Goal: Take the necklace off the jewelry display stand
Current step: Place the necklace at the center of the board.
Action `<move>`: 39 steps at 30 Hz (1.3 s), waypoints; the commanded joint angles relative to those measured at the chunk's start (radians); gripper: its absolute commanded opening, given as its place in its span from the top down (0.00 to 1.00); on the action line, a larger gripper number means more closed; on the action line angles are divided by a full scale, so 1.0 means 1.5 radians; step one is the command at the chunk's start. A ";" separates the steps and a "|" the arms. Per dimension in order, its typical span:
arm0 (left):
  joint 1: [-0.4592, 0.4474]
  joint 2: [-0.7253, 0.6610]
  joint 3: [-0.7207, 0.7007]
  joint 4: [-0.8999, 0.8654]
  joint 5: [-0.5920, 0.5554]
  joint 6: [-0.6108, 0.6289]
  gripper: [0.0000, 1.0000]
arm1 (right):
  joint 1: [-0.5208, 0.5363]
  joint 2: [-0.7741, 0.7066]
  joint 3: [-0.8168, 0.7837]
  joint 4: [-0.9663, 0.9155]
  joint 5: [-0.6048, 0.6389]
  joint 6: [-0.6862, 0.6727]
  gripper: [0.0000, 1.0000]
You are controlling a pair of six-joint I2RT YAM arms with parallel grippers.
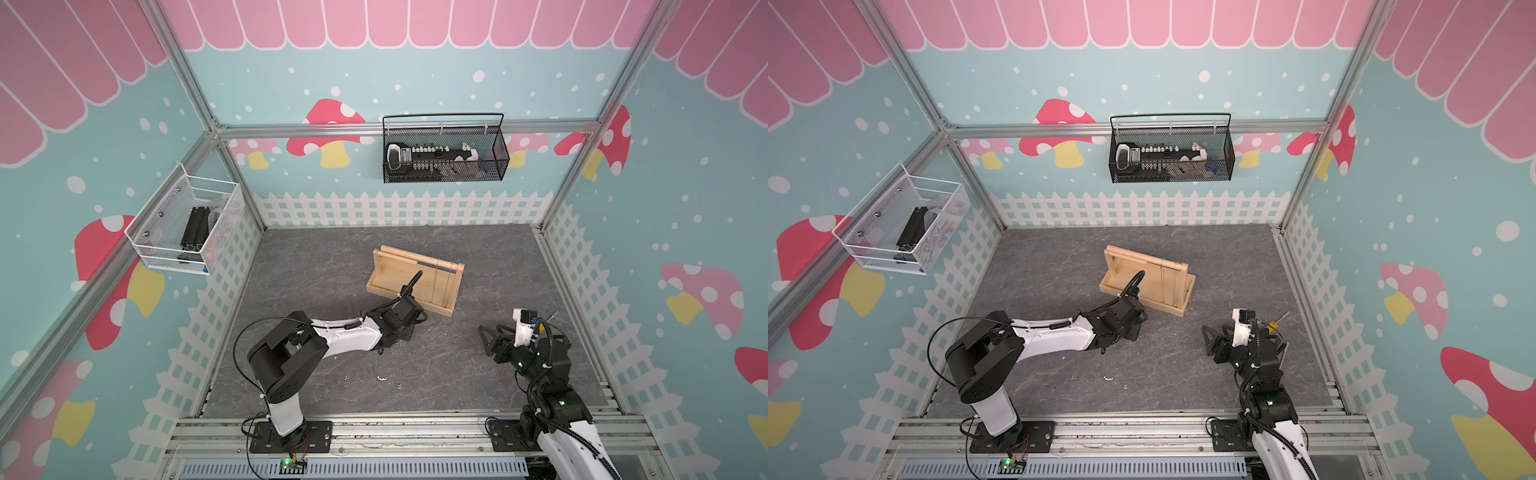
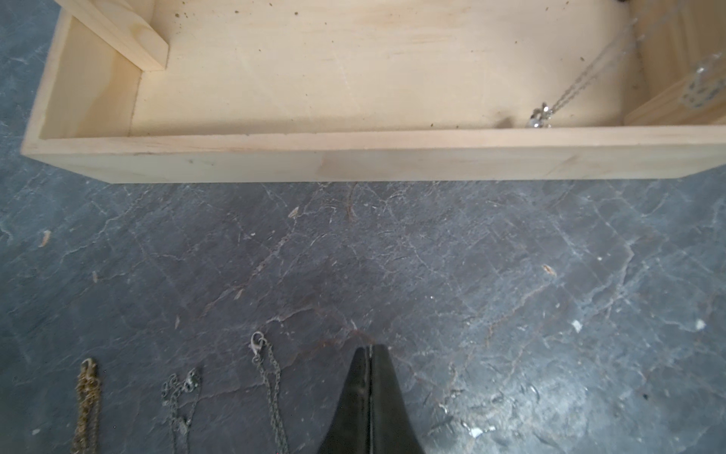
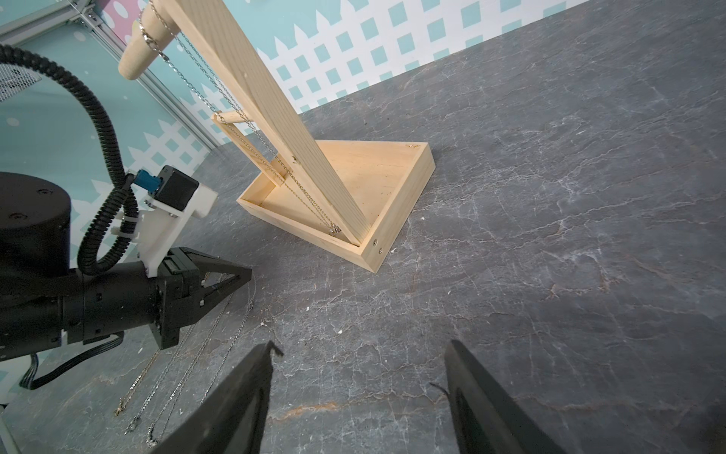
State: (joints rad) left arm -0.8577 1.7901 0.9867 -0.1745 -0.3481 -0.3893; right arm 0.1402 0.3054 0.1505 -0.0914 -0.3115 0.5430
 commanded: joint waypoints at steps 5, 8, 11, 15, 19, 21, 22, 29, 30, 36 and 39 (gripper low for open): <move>0.007 0.019 0.023 0.007 -0.012 -0.005 1.00 | 0.005 0.001 -0.005 0.001 -0.006 0.004 0.29; 0.010 0.025 0.026 0.008 -0.011 -0.004 1.00 | 0.005 0.001 -0.005 0.001 -0.006 0.004 0.29; 0.011 0.030 0.028 0.009 -0.011 -0.004 1.00 | 0.006 0.001 -0.004 0.001 -0.007 0.004 0.29; 0.011 0.033 0.031 0.010 -0.011 -0.002 1.00 | 0.005 0.001 -0.004 0.001 -0.007 0.004 0.29; 0.013 0.034 0.033 0.010 -0.013 -0.002 1.00 | 0.005 0.002 -0.006 0.002 -0.007 0.004 0.29; 0.013 0.032 0.031 0.011 -0.015 -0.003 0.97 | 0.005 0.002 -0.005 0.002 -0.006 0.005 0.29; 0.014 0.031 0.029 0.011 -0.017 -0.005 0.95 | 0.006 0.002 -0.005 0.002 -0.007 0.005 0.29; 0.013 0.011 0.016 0.015 -0.030 -0.008 0.85 | 0.005 0.002 -0.005 0.002 -0.006 0.004 0.29; 0.013 0.009 0.015 0.015 -0.030 -0.008 0.83 | 0.005 0.003 -0.006 0.002 -0.007 0.004 0.29; 0.014 -0.012 0.011 0.007 -0.026 -0.014 0.82 | 0.005 0.003 -0.006 0.002 -0.007 0.004 0.29; 0.007 -0.069 -0.006 0.008 -0.021 -0.020 0.84 | 0.005 0.003 -0.005 0.003 -0.007 0.004 0.29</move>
State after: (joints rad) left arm -0.8471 1.7824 0.9920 -0.1692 -0.3668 -0.3965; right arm 0.1402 0.3054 0.1505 -0.0910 -0.3141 0.5430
